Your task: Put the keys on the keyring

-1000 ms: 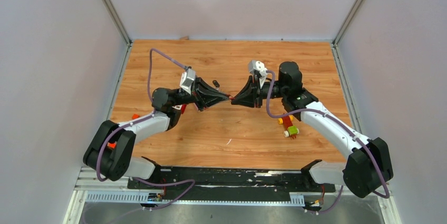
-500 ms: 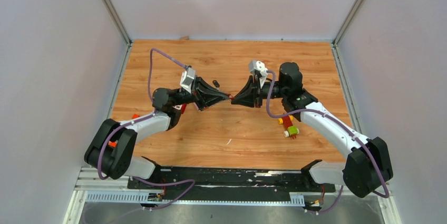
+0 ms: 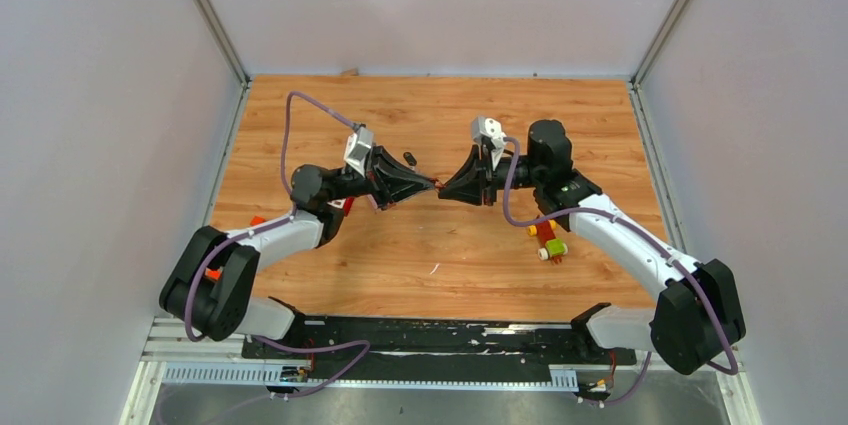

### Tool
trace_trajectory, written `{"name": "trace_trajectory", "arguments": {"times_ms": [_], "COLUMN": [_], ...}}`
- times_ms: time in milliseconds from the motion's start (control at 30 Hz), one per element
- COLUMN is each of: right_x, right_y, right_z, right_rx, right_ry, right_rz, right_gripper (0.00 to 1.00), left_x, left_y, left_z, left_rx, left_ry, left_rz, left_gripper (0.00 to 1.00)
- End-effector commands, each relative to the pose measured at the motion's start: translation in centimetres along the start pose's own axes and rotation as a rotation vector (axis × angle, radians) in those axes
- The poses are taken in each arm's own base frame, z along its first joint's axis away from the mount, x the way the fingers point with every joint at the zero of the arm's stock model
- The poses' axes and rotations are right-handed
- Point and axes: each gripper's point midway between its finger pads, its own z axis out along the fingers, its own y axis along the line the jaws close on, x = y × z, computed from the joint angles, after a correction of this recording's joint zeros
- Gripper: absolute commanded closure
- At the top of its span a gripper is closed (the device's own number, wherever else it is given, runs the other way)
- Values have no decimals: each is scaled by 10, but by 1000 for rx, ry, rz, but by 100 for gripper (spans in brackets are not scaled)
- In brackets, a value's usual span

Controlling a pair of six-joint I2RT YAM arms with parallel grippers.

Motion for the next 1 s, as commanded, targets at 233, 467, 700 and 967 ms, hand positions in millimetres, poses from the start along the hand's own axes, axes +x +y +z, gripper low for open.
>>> {"name": "trace_trajectory", "arguments": {"times_ms": [233, 467, 700, 967], "right_x": [-6, 5, 53, 118], "right_y": [-27, -72, -141, -194], "right_z": [-16, -36, -63, -117], "right_rx": [141, 365, 529, 561], "right_ry": [90, 193, 414, 653], "right_rz": [-71, -80, -31, 72], "right_gripper": [53, 39, 39, 46], "left_x": [19, 36, 58, 71], "left_y": [17, 20, -2, -16], "left_z": [-20, -79, -113, -113], "left_rx": [-87, -237, -245, -175], "left_ry": [296, 618, 748, 728], "left_rz": [162, 333, 355, 352], "left_gripper": [100, 100, 100, 100]}}
